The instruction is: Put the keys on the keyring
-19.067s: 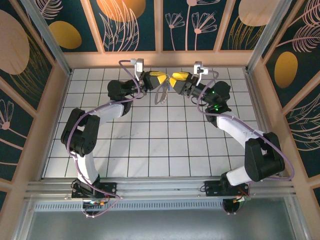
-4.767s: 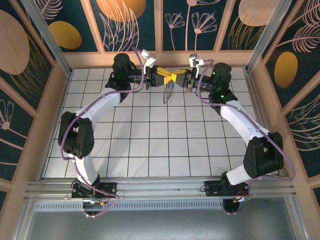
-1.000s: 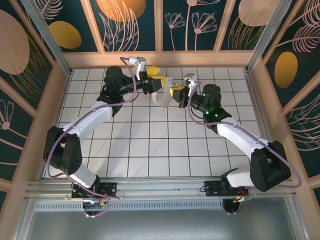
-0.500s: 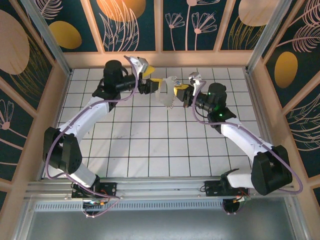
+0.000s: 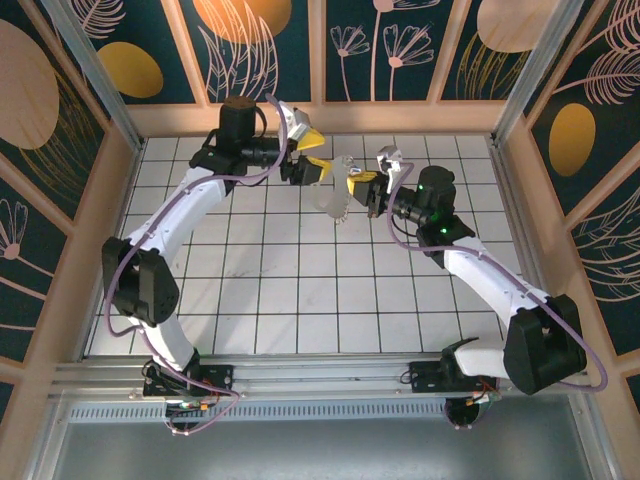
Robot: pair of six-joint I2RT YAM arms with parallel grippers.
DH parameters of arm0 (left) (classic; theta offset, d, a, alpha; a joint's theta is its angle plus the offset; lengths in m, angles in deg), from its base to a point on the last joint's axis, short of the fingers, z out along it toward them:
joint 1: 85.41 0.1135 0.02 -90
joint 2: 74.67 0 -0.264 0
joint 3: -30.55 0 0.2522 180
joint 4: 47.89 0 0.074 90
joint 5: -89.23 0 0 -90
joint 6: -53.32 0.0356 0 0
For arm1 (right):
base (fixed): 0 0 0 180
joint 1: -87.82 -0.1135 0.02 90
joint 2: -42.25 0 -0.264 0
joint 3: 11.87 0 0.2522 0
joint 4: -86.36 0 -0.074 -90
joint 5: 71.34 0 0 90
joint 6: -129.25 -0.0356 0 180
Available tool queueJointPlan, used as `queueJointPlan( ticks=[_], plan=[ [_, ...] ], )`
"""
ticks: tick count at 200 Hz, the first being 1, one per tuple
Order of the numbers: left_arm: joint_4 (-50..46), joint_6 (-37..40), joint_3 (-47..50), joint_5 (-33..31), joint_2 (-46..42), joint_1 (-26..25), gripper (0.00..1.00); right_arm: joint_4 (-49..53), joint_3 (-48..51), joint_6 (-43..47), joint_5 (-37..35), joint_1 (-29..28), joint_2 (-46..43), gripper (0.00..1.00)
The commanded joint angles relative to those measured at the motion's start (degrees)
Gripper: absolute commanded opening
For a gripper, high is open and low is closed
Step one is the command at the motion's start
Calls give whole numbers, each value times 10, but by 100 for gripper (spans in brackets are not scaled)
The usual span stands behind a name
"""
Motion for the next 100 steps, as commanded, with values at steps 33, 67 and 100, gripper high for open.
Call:
queueJointPlan(
  ticks=[33, 67, 100],
  plan=[
    [-32, 3, -34, 52, 29, 2, 78, -14, -8, 13, 22, 2, -13, 0],
    [-31, -3, -46, 63, 41, -3, 75, -15, -11, 13, 23, 2, -10, 0],
    [-36, -2, -52, 69, 49, -8, 71, -14, -14, 14, 23, 2, -6, 0]
  ],
)
